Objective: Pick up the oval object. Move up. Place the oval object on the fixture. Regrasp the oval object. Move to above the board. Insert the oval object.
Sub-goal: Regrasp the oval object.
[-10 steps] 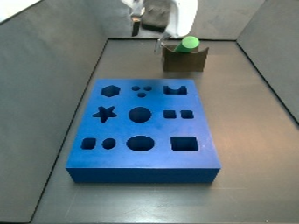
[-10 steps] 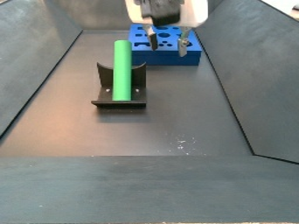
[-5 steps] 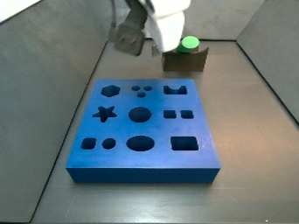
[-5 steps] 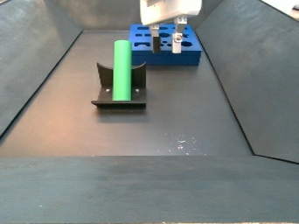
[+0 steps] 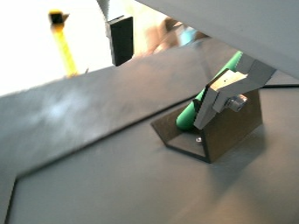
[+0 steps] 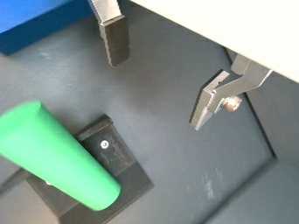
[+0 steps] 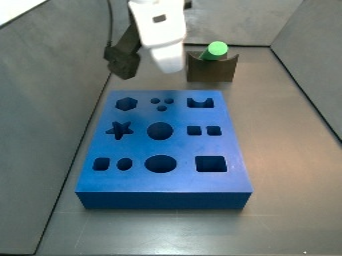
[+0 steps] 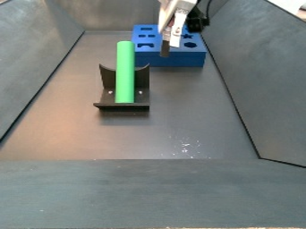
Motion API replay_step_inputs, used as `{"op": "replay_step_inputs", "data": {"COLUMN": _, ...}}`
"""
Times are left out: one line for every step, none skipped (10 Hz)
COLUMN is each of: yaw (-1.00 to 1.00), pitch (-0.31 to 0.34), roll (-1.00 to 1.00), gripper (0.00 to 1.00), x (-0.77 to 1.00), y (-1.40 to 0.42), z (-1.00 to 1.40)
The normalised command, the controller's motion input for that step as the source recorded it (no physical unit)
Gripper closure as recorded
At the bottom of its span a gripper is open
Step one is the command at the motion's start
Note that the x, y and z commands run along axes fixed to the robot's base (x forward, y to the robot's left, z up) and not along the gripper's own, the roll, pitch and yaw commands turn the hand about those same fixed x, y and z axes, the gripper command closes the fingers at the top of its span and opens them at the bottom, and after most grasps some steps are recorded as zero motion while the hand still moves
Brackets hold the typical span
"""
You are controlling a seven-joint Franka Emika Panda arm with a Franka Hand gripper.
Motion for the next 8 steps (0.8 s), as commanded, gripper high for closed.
{"op": "replay_step_inputs", "data": {"yaw": -0.60, "pitch": 0.635, "roll": 0.63, "gripper": 0.00, "x": 0.01, "y": -0.01, "z": -0.03}}
{"op": "replay_step_inputs", "data": {"yaw": -0.37, "pitch": 0.715, "roll": 0.46, "gripper": 0.00, "x": 0.03, "y": -0.01, "z": -0.02}}
{"op": "replay_step_inputs", "data": {"yaw": -0.08, "pitch": 0.725, "roll": 0.33, "gripper": 0.00, "x": 0.06, "y": -0.01, "z": -0.02}}
{"op": "replay_step_inputs", "data": {"yaw": 0.12, "pitch": 0.704, "roll": 0.27, "gripper": 0.00, "x": 0.06, "y": -0.02, "z": -0.03}}
{"op": "replay_step_inputs", "data": {"yaw": 0.27, "pitch": 0.663, "roll": 0.22, "gripper": 0.00, "x": 0.07, "y": -0.04, "z": -0.01}}
{"op": "replay_step_inputs", "data": {"yaw": 0.37, "pitch": 0.588, "roll": 0.18, "gripper": 0.00, "x": 0.07, "y": -0.04, "z": 0.00}}
{"op": "replay_step_inputs", "data": {"yaw": 0.46, "pitch": 0.428, "roll": 0.15, "gripper": 0.00, "x": 0.07, "y": -0.04, "z": 0.00}}
{"op": "replay_step_inputs", "data": {"yaw": 0.49, "pitch": 0.302, "roll": 0.14, "gripper": 0.00, "x": 0.06, "y": -0.04, "z": -0.01}}
